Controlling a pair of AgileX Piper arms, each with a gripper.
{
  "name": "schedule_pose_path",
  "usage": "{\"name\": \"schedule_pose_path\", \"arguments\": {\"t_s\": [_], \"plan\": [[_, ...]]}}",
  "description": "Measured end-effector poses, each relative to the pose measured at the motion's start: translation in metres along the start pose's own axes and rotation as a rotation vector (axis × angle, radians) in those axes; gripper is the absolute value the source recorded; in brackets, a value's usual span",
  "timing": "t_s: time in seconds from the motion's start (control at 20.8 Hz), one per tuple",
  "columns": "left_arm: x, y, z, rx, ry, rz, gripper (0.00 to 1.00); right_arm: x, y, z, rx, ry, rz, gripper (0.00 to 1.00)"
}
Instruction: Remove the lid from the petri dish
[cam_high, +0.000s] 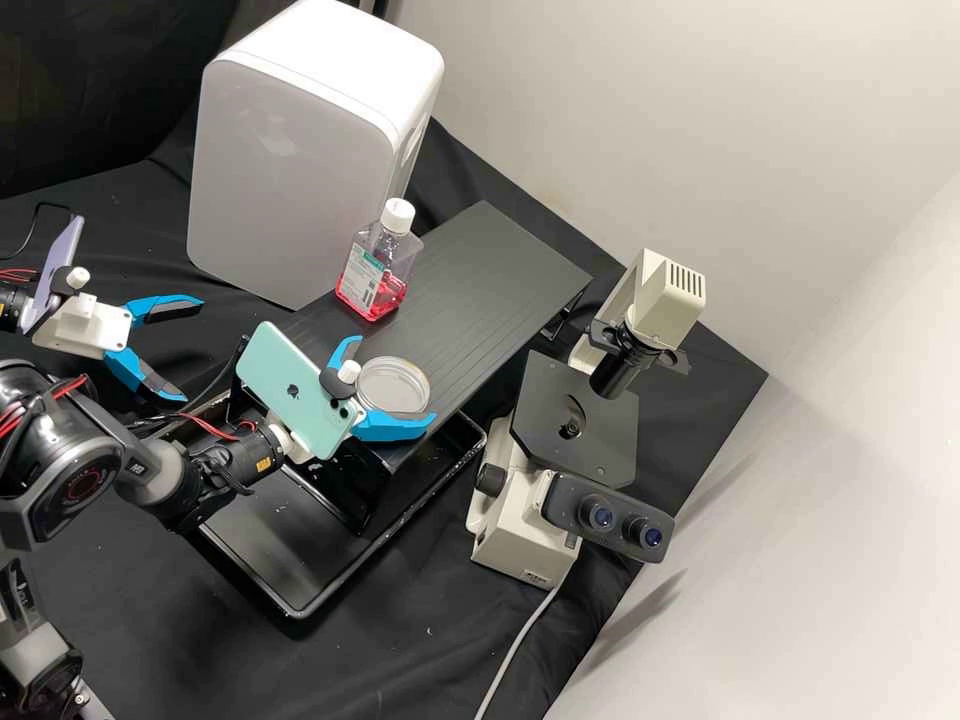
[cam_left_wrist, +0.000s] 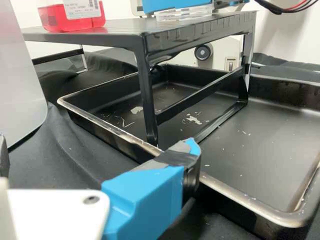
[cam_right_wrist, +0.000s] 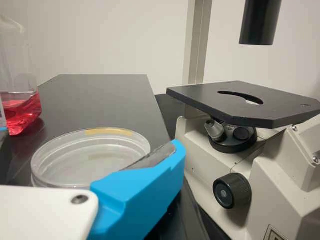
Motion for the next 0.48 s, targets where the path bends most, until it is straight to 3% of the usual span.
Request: {"name": "schedule_pose_path", "arguments": {"t_s": [0.48], "plan": [[0.0000, 0.0000, 0.0000, 0.000, 0.000, 0.000, 1.00, 0.0000, 0.0004, 0.0004, 0.003, -0.005, 0.004, 0.00]]}}
